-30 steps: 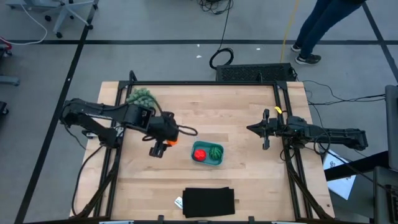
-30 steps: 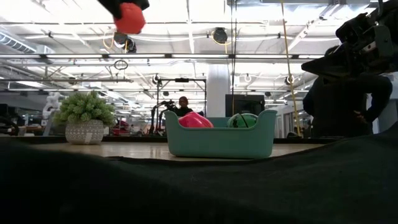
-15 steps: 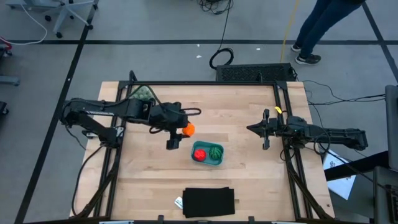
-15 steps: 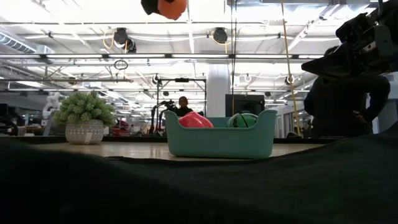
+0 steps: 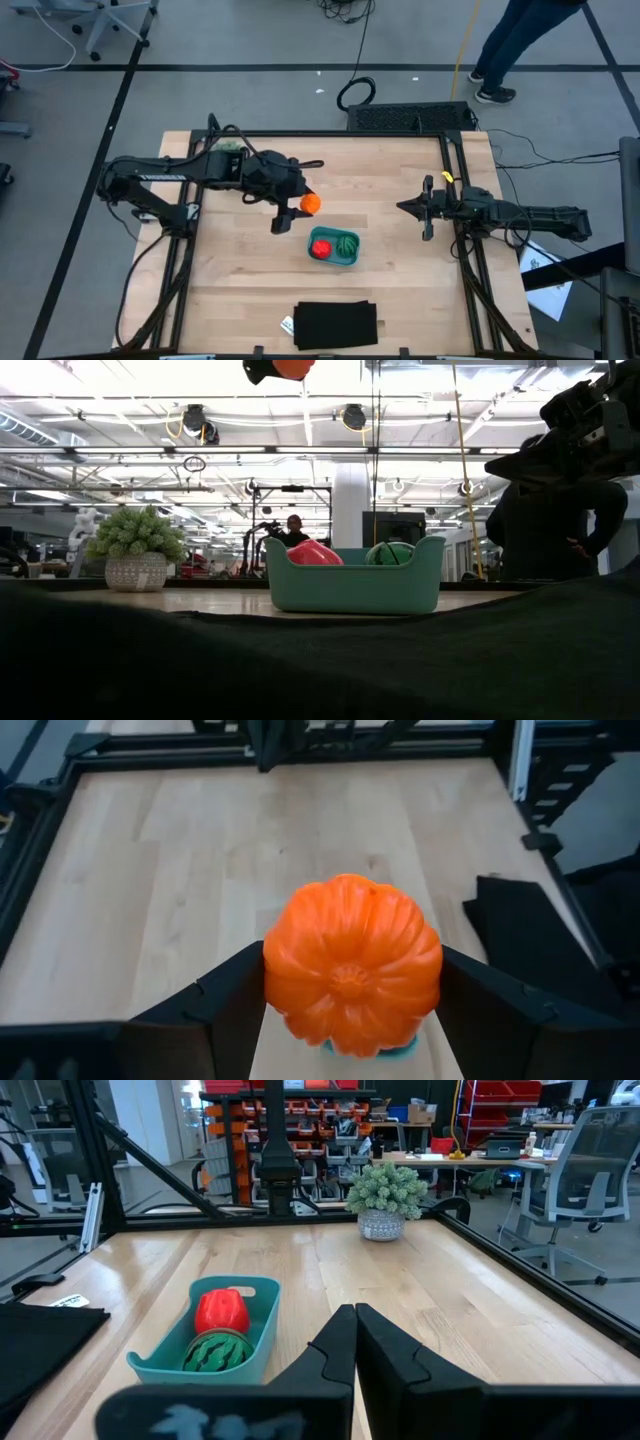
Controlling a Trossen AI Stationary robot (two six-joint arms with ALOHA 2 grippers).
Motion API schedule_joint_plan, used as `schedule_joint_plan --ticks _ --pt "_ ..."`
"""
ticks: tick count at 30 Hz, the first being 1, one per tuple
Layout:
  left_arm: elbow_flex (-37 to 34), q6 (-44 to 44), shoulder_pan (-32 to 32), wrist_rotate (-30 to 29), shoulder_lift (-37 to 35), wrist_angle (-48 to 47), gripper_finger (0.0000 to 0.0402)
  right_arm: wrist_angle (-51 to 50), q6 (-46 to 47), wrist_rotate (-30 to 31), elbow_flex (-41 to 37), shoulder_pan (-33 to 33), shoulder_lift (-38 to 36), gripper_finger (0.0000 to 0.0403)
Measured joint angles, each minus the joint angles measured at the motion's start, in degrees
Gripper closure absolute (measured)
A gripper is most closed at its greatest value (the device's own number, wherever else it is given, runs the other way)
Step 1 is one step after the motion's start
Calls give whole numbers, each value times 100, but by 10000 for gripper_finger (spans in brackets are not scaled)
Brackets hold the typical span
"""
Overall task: Pick and placing Produce into tupperware
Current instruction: Put the pumpkin into the bin
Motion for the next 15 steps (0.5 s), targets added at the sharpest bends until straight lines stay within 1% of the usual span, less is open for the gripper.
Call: schedule_joint_plan --ticks 7,15 --pt "11 4 -10 339 276 428 147 6 0 0 0 0 -2 403" --pt "2 46 -96 580 888 729 147 25 2 -1 -2 0 31 403"
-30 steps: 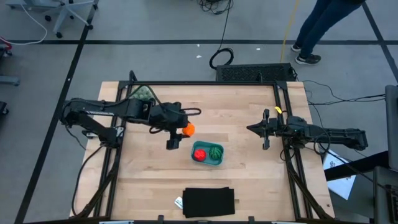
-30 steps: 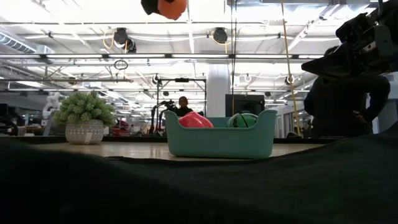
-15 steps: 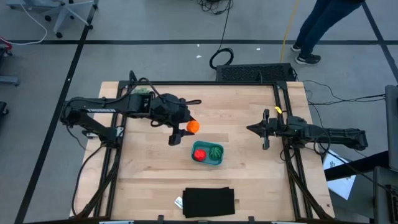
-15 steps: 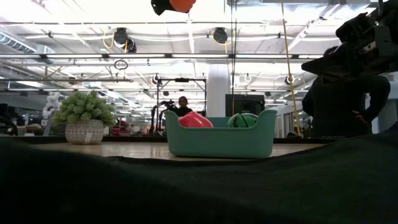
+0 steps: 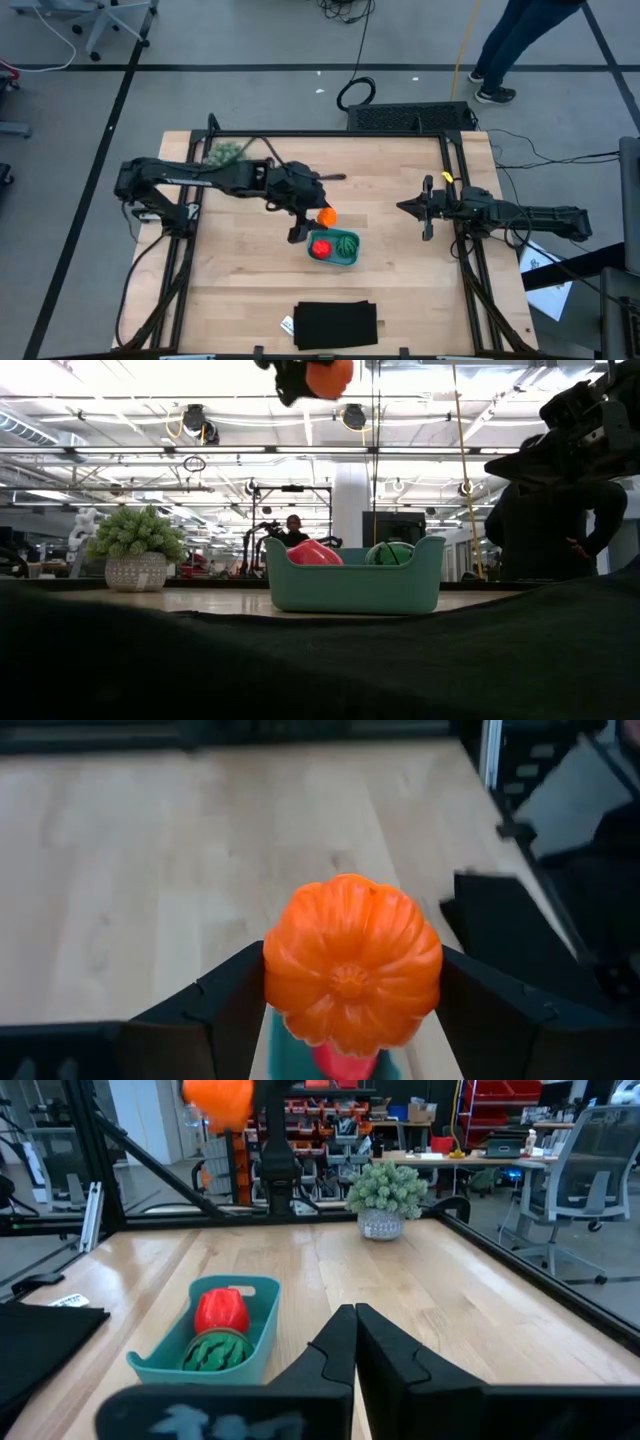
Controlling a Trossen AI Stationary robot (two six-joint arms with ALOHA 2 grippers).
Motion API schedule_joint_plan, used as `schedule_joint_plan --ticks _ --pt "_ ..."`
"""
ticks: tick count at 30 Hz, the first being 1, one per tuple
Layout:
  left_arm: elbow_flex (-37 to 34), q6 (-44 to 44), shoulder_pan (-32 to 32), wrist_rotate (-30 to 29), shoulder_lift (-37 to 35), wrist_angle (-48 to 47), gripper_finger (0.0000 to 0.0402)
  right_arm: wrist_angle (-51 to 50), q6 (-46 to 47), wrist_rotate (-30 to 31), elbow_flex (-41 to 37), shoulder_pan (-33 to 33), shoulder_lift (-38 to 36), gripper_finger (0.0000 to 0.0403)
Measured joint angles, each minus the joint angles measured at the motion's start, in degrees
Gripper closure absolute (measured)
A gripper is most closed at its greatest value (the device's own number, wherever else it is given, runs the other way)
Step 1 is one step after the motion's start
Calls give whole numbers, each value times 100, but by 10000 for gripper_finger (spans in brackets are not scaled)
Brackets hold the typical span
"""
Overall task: Pick and placing Produce into tupperware
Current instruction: Put the pumpkin into the bin
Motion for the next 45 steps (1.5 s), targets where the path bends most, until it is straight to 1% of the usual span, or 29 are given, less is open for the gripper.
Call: schedule_joint_plan --ticks 4,13,16,23,26,31,34,36,40,45 --pt "-2 98 -136 14 424 250 147 -1 0 1 2 0 17 403" --pt "-7 243 -323 14 1394 231 147 -22 13 1 0 0 19 403" --pt "-7 468 -392 19 1629 224 147 -22 5 -1 2 0 19 403" --pt "-7 1149 -528 54 1812 214 147 -22 -2 -1 2 0 19 403" --pt "-7 1142 -530 81 1802 389 147 -22 -2 -1 1 0 19 403" --pt "2 975 -530 577 1878 474 147 -22 -2 -1 2 0 19 403" --pt "-13 830 -539 606 1987 442 147 -22 -2 -1 2 0 18 403" --pt "0 879 -563 520 2088 647 147 -22 -2 -1 1 0 18 403" --pt "-4 990 -624 -98 2247 691 147 -37 -2 -1 2 0 38 403" --pt "-2 1011 -626 -146 2230 715 147 -27 -4 -1 2 0 70 403"
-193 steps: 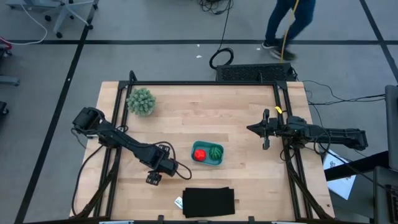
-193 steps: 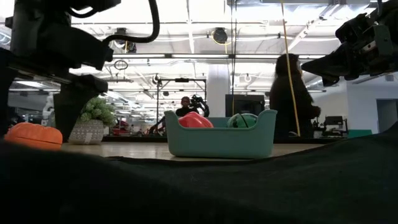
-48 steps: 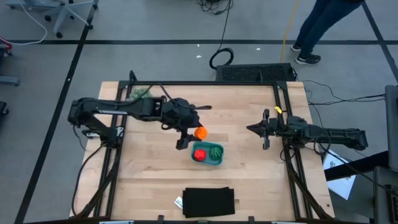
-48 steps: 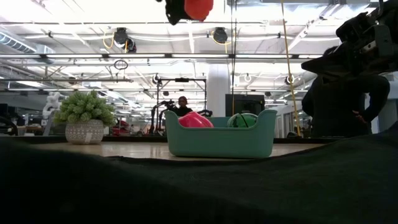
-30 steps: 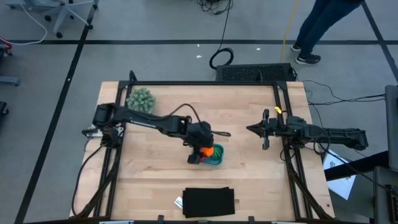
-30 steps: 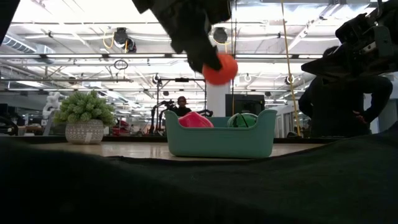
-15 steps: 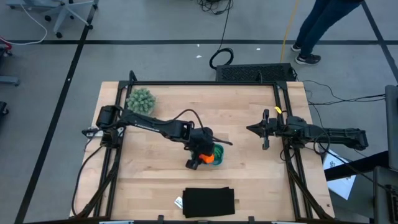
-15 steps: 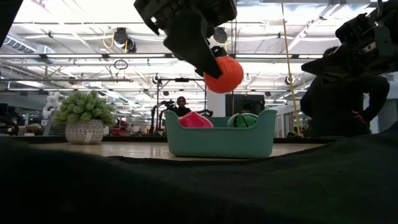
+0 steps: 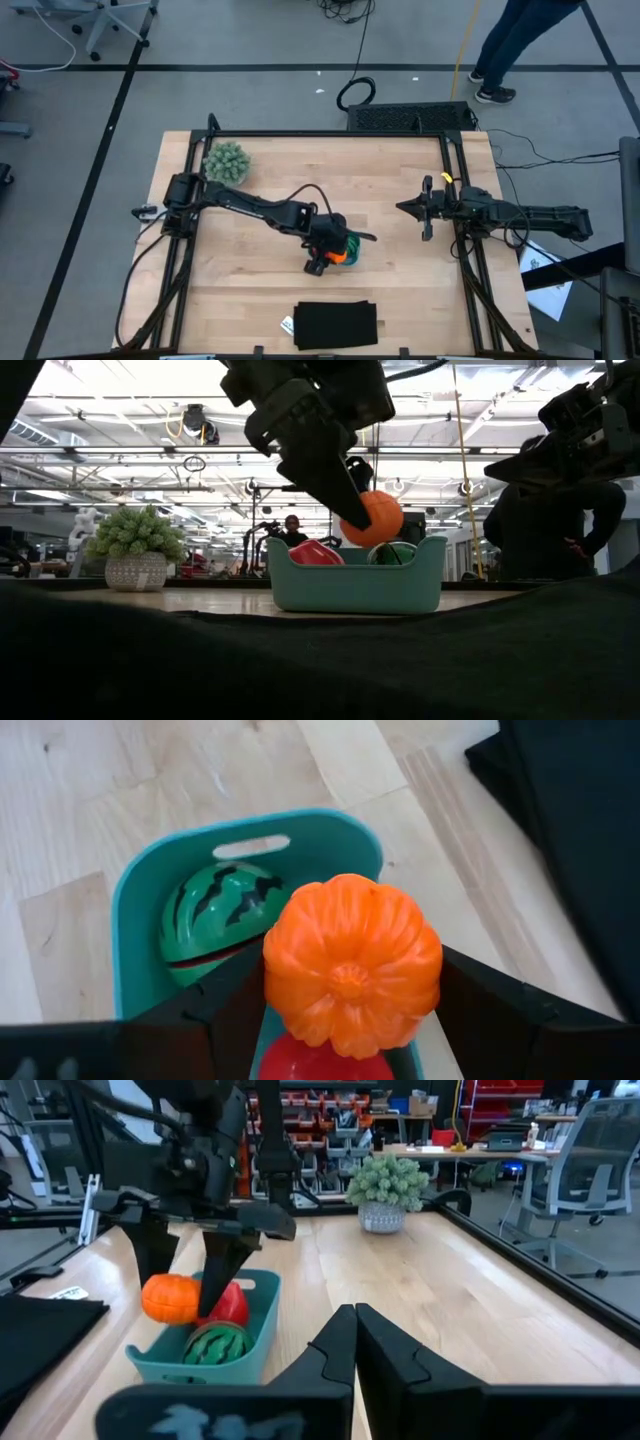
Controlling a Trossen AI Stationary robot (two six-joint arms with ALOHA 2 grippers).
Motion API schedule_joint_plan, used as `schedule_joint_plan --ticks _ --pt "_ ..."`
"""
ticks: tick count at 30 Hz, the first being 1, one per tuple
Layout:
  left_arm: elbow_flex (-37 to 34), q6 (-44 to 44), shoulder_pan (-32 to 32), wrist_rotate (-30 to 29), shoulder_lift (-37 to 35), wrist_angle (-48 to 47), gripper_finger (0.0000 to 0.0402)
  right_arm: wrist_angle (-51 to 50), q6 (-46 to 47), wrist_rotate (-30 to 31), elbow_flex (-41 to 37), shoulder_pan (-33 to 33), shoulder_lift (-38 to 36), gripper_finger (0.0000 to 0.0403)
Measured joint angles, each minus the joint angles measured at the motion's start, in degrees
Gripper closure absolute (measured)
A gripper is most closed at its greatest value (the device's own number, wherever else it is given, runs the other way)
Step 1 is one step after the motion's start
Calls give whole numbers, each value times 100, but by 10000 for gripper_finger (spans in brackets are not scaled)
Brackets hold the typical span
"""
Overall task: Pick and placing Produce into tupperware
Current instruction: Put the pumpkin into the bin
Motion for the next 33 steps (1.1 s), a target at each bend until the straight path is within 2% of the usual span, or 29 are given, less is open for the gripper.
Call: schedule_joint_plan --ticks 18,23,33 --pt "-2 65 -46 -64 4 -140 147 7 -22 2 0 0 12 403" --pt "-124 166 -122 -433 3 -46 147 7 -20 0 -1 0 12 403" --pt "-210 280 -154 -376 9 -19 147 7 -21 2 1 0 10 403"
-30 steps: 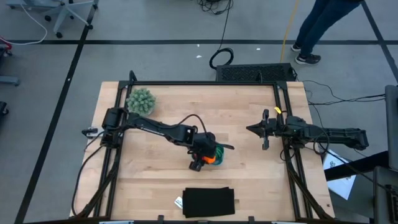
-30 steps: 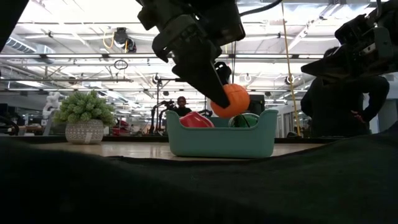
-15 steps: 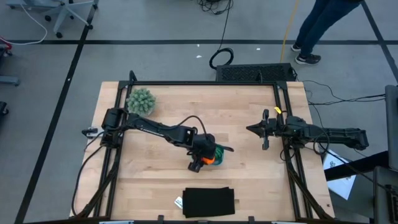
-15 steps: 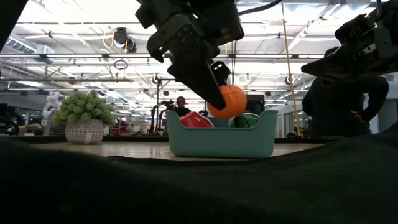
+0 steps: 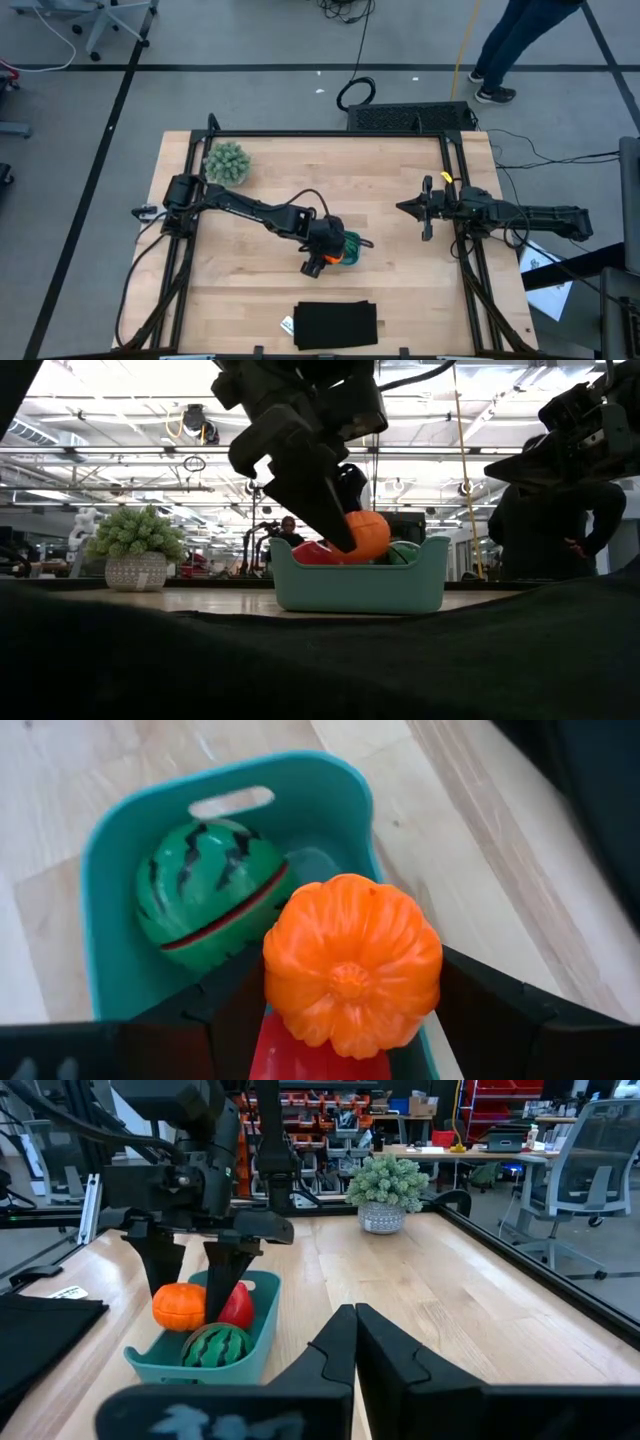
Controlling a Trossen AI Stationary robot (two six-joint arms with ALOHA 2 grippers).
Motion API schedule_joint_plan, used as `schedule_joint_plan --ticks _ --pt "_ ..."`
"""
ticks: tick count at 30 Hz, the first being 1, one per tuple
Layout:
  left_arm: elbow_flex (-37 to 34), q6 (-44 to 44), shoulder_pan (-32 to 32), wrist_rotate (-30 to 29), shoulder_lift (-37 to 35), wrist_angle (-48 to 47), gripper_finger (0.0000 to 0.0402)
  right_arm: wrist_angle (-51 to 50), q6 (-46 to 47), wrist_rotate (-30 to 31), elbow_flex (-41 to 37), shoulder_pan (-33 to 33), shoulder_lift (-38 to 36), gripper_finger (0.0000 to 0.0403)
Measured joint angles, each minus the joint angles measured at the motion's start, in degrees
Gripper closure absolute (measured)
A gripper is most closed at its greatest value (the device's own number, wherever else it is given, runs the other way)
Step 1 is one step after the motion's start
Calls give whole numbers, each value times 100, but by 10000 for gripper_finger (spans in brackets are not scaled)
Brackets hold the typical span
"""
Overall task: Pick and placing Produce into tupperware
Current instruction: Put the pumpkin into the bin
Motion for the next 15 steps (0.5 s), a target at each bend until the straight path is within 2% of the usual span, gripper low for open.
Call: schedule_joint_plan --ticks 15 --pt "0 342 19 90 0 -31 147 0 -1 0 -1 0 0 403"
